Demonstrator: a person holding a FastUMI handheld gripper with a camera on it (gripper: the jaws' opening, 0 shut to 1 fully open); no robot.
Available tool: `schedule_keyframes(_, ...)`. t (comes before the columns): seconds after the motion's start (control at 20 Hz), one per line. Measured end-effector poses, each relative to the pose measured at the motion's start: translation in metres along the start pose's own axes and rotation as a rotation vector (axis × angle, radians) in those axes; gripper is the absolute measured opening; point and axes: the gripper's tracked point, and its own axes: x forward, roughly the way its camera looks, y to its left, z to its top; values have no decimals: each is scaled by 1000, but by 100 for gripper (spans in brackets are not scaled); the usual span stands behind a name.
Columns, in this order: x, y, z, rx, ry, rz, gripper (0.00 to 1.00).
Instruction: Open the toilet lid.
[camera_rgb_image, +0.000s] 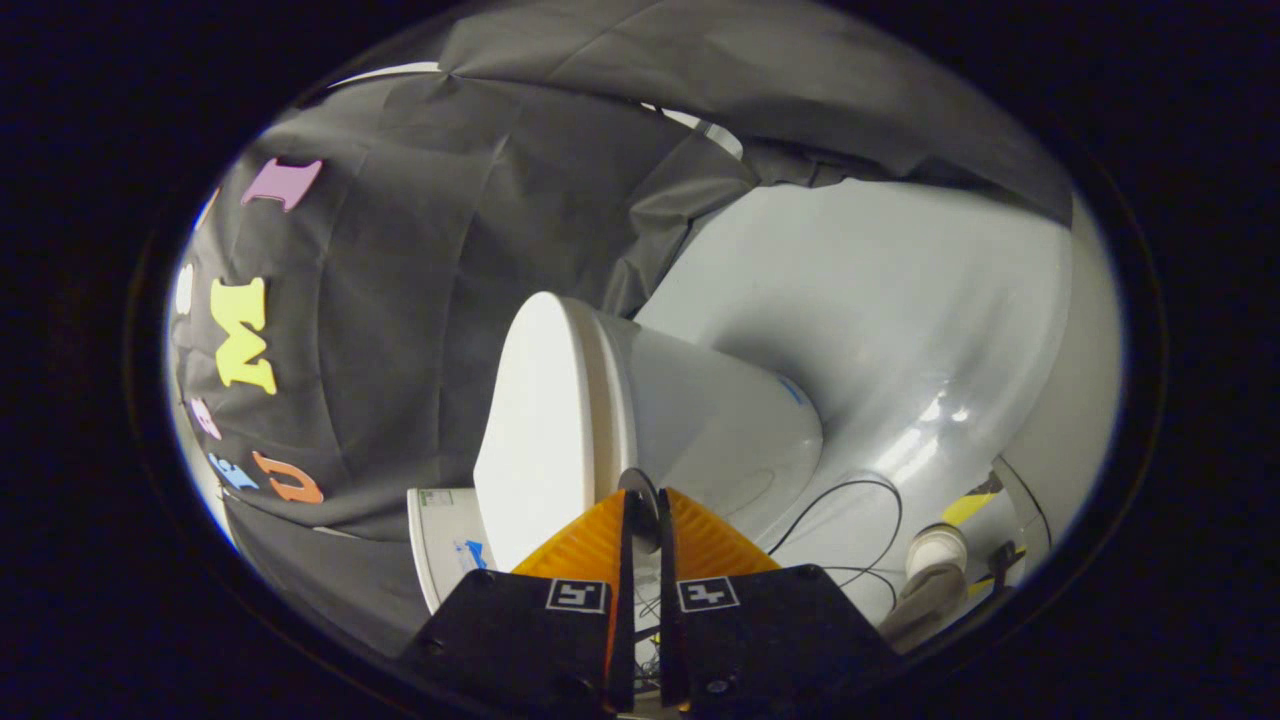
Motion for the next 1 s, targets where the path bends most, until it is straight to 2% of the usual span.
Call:
schedule_keyframes(0.2, -8, 8, 0, -114, -5, -68, 11)
schedule_keyframes(0.55, -20, 35, -1, -166, -28, -75, 7)
schedule_keyframes(0.7, -28, 46, -3, -272, -45, -109, 7)
schedule_keyframes(1.0, -52, 84, -3, -308, -69, -58, 7)
